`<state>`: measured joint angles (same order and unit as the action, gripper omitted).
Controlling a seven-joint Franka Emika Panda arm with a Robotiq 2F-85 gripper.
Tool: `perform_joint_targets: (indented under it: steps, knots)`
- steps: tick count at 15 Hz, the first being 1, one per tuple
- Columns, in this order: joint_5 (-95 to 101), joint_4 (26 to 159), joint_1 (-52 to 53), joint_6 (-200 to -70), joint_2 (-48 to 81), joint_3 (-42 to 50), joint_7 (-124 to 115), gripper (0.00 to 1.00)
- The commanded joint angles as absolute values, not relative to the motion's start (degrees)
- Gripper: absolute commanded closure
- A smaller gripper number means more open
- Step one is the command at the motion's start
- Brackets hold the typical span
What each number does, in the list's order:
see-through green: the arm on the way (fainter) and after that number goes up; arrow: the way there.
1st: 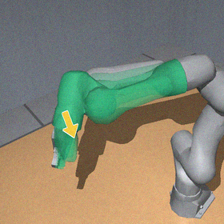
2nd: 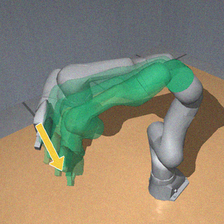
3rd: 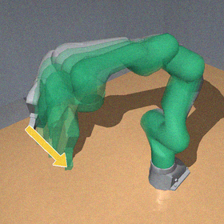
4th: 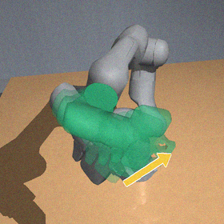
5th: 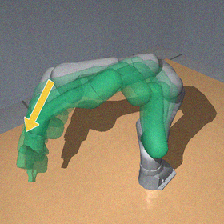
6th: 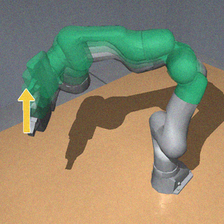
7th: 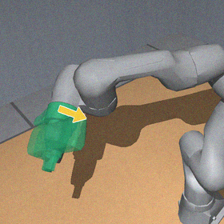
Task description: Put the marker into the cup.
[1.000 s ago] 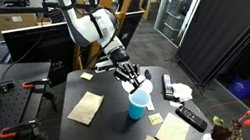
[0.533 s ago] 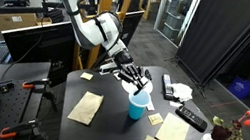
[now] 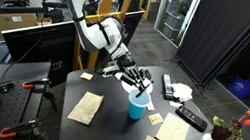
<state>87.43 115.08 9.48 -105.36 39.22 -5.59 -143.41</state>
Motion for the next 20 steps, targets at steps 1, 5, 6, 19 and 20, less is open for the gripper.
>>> perform_joint_targets:
  steps: [1, 5, 6, 19, 20]
  knots:
    - [87.6, 113.3, 9.7, -102.6, 40.7, -5.8, -144.3, 0.63]
    - [87.3, 112.9, 9.7, -101.9, 41.0, -5.9, -144.3, 0.34]
    - [87.2, 112.8, 9.7, -101.8, 41.0, -5.9, -144.3, 0.27]
    - [86.0, 114.3, 9.6, -100.3, 41.2, -6.1, -145.4, 0.00]
    - [86.0, 114.8, 9.7, -99.9, 40.5, -6.1, -145.7, 0.00]
